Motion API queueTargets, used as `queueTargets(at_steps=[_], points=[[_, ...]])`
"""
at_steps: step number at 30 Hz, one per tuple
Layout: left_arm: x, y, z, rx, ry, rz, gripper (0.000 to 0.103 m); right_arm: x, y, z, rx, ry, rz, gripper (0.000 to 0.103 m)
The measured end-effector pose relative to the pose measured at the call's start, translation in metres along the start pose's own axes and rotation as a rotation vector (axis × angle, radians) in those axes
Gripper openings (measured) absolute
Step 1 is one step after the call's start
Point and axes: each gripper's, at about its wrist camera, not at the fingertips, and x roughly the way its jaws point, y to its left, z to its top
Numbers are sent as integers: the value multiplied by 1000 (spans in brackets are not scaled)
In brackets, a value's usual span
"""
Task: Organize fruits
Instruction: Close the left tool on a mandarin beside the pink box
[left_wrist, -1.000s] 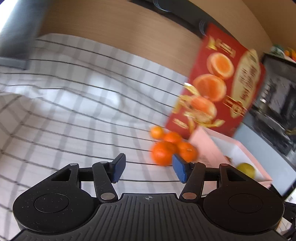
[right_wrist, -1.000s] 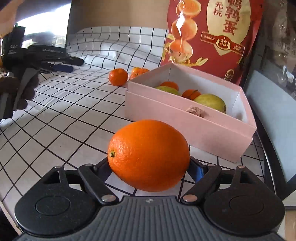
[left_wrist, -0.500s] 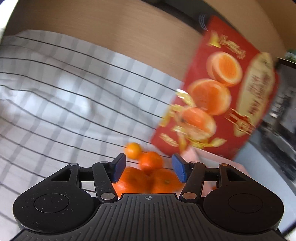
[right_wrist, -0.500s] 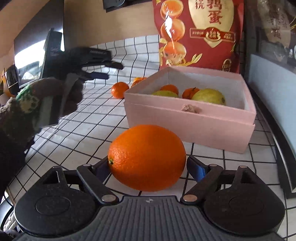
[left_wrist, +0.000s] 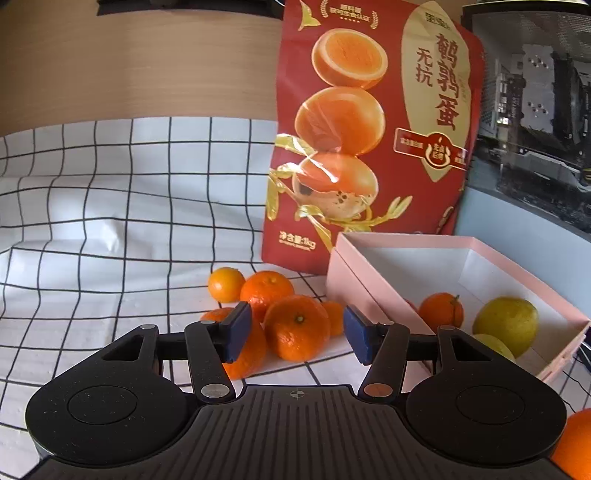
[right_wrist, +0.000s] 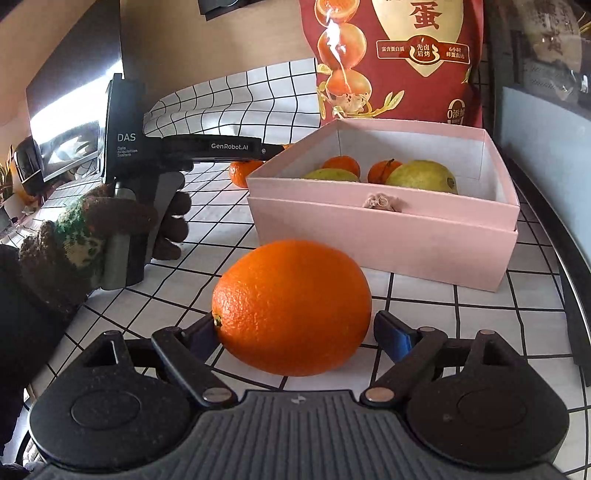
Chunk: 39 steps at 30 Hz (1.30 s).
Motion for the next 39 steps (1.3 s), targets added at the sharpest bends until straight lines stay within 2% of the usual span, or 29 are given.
queueTargets(at_steps=[1, 3, 4, 5, 7, 10, 14, 16, 20, 24, 26, 30, 36, 39], points=[[-2, -1, 0, 6, 11, -3, 53, 0, 0, 0, 0, 0, 0, 88], [-8, -1, 2, 12, 80, -36, 33, 0, 0, 0, 0, 0, 1, 88], [-10, 1, 2, -10, 132, -85, 22, 0, 0, 0, 0, 0, 0, 88], [-14, 7, 1, -67, 160, -146, 22, 0, 0, 0, 0, 0, 1, 88], [-27, 19, 3, -152, 116, -188, 22, 0, 0, 0, 0, 0, 1, 88], [-44, 41, 7, -259, 11, -150, 23, 0, 0, 0, 0, 0, 1, 88], [-36, 59, 5, -344, 75, -76, 23, 0, -1, 0, -1, 0, 1, 88], [-34, 55, 4, -320, 102, -69, 23, 0, -1, 1, 0, 0, 1, 88], [-31, 34, 3, -215, 132, -101, 23, 0, -1, 1, -1, 0, 2, 88], [-28, 20, -1, -126, 115, -30, 25, 0, -2, 1, -1, 0, 2, 88], [-26, 22, -2, -143, 112, -55, 25, 0, -2, 1, -1, 0, 2, 88], [-28, 31, 0, -220, 121, -163, 25, 1, -2, 1, -1, -1, 2, 89], [-35, 31, 5, -228, 94, -190, 25, 1, -2, 0, -1, -1, 3, 89], [-39, 30, 7, -207, 74, -176, 25, 1, -1, 0, 0, -1, 3, 89]])
